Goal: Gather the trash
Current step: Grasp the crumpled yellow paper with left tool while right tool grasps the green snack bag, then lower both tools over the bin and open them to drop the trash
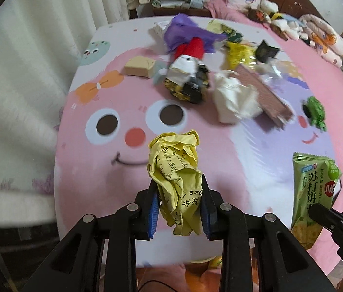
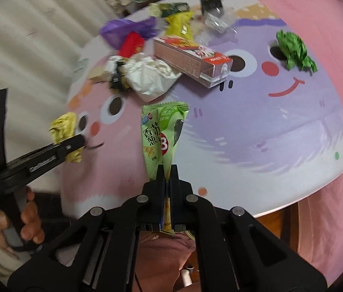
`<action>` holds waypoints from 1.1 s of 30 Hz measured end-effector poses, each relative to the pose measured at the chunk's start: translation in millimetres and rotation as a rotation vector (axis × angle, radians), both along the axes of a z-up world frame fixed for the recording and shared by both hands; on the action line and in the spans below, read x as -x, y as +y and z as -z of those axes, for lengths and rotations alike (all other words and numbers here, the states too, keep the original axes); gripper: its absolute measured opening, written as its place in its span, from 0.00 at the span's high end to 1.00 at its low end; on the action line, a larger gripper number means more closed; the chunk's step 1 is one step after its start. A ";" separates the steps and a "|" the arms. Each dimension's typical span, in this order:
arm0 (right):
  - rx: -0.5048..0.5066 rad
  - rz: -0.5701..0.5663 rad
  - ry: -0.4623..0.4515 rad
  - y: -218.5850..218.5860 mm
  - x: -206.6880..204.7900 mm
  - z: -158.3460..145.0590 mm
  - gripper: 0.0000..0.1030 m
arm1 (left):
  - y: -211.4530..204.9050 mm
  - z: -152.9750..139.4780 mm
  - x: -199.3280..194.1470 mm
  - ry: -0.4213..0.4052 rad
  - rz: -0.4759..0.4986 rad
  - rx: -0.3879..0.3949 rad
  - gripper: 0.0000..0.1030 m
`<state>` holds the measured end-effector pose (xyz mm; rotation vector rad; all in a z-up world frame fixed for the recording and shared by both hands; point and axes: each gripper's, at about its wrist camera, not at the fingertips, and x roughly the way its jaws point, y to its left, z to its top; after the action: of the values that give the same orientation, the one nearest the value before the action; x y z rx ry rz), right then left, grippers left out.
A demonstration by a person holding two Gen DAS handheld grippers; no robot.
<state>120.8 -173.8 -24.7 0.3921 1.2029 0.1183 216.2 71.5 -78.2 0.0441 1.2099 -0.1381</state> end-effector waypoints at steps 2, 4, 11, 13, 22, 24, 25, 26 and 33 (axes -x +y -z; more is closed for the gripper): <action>0.004 -0.060 -0.020 -8.6 18.3 -10.8 0.99 | -13.6 -5.0 32.2 -0.016 -0.017 -0.001 0.73; 0.003 -0.102 -0.028 -16.7 34.3 -17.5 0.99 | -24.3 -5.8 62.1 -0.019 -0.030 0.003 0.73; 0.014 -0.198 0.001 -40.2 97.9 -14.1 0.99 | -69.6 21.5 171.0 0.027 -0.005 -0.021 0.73; -0.006 -0.201 0.036 -44.8 112.9 -5.0 0.99 | -78.9 31.9 194.3 0.054 0.028 -0.046 0.73; -0.002 -0.213 0.191 -36.5 164.7 75.2 0.99 | -97.7 103.0 256.2 0.152 0.122 -0.093 0.73; 0.009 -0.199 0.233 -33.7 175.5 102.5 0.99 | -98.7 135.5 264.4 0.189 0.123 -0.081 0.73; 0.012 -0.186 0.251 -33.3 180.8 117.6 0.99 | -99.1 154.4 266.9 0.207 0.124 -0.077 0.73; 0.016 -0.172 0.265 -33.3 185.2 132.4 0.99 | -99.7 168.2 269.0 0.217 0.125 -0.074 0.73; 0.028 -0.092 0.350 -28.0 203.4 259.4 0.99 | -104.5 284.2 279.3 0.257 0.130 -0.018 0.72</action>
<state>-82.6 -201.8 -284.2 0.3410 1.5671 0.1148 -63.1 -33.0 -362.4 0.1237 1.4654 -0.2530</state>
